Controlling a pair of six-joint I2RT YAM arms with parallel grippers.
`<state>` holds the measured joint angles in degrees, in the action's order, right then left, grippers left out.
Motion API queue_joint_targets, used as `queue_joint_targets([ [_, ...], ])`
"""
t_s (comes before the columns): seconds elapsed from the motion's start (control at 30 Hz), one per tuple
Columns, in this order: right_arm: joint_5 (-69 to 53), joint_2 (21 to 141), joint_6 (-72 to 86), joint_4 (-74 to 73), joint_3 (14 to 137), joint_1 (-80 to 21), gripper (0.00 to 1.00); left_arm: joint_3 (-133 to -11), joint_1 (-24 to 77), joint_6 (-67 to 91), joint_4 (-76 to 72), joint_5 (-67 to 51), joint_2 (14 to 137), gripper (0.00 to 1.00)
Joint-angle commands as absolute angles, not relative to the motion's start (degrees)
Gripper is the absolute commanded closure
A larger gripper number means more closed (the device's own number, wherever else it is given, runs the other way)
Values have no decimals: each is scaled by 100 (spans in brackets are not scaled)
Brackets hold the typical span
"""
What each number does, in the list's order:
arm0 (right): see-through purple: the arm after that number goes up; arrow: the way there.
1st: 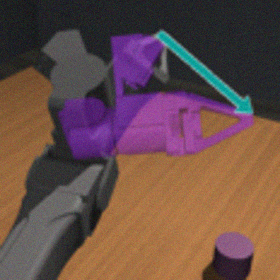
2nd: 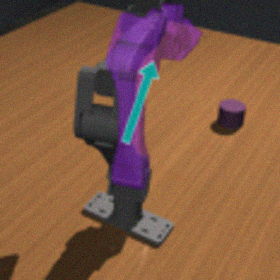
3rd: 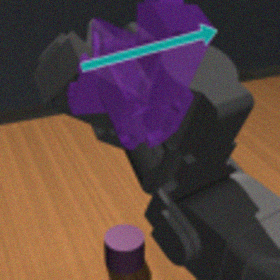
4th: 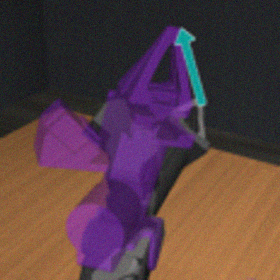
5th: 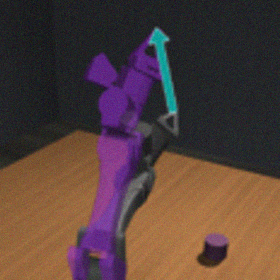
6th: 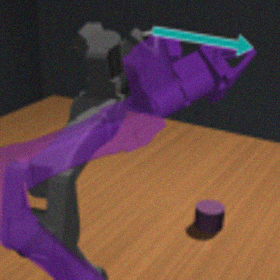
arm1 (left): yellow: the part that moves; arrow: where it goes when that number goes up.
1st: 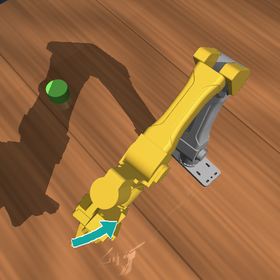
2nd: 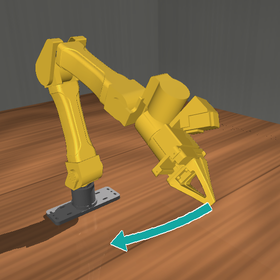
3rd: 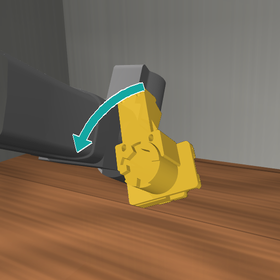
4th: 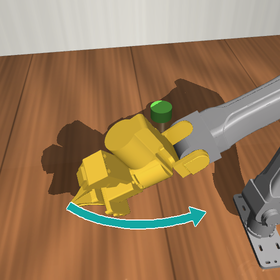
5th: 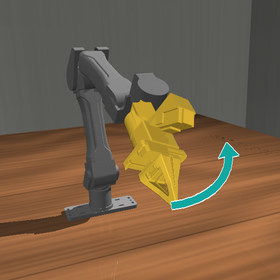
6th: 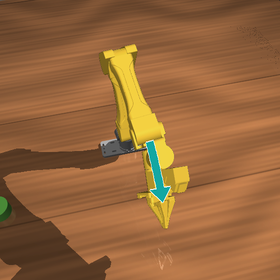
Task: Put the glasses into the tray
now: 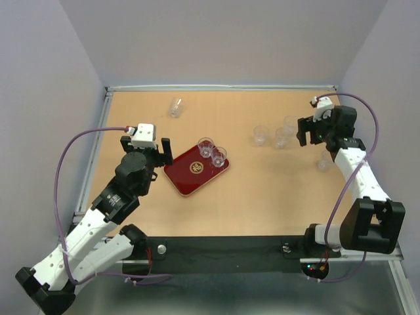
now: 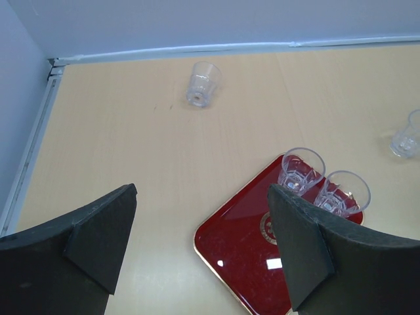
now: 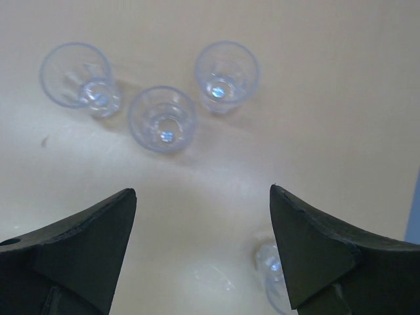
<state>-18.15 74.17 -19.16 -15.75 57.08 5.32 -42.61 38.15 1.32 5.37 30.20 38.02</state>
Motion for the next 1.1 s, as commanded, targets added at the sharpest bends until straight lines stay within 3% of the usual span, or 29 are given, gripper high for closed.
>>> queue_joint_targets([
  [0.0, -1644, 7408, -2092, -2011, 5722, 1053, 13, -4236, 3788, 97, 246, 3006, 3683, 8],
  [0.07, -1321, 7497, -2109, -2187, 5739, 1168, 14, -4219, 3788, 97, 237, 3006, 3639, 8],
  [0.2, -871, 7550, -2408, -2346, 5590, 1248, 29, -4219, 3797, 97, 237, 2980, 3630, 8],
  [0.47, -282, 7637, -2496, -2469, 5265, 1257, 48, -4228, 3797, 105, 237, 2936, 3621, 8],
  [1.07, -35, 8384, -2496, -2505, 5300, 1371, 62, -4219, 3797, 105, 229, 2927, 3560, 8],
])
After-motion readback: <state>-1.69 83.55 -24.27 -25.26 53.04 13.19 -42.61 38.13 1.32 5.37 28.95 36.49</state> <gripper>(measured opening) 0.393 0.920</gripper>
